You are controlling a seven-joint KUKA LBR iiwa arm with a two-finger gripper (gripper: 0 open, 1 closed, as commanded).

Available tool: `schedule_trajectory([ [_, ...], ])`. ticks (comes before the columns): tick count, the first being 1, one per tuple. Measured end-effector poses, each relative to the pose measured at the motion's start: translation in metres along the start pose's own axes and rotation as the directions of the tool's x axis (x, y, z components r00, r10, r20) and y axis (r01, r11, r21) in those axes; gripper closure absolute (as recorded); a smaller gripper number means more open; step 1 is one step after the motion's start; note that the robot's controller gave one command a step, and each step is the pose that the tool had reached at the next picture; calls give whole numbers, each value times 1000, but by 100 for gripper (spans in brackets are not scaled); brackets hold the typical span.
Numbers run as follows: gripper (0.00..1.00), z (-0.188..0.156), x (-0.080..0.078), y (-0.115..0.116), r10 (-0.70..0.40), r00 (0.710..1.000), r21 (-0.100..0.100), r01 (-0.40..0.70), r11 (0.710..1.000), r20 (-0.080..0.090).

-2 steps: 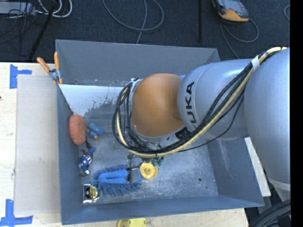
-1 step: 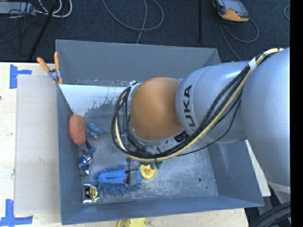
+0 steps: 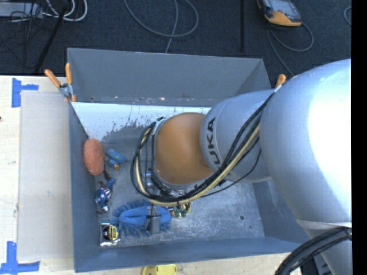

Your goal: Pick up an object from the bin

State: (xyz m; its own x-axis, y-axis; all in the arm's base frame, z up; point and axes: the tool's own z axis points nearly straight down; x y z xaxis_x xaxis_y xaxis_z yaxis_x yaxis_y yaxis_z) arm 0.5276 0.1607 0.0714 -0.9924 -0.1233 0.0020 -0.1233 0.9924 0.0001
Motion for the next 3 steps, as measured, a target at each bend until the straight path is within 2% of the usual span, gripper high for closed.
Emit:
schedule_trajectory([
  [1,100,2,9,5,9,1000,0,-9,1000,-2],
  [3,100,0,9,4,12,1000,0,-12,1000,-2],
])
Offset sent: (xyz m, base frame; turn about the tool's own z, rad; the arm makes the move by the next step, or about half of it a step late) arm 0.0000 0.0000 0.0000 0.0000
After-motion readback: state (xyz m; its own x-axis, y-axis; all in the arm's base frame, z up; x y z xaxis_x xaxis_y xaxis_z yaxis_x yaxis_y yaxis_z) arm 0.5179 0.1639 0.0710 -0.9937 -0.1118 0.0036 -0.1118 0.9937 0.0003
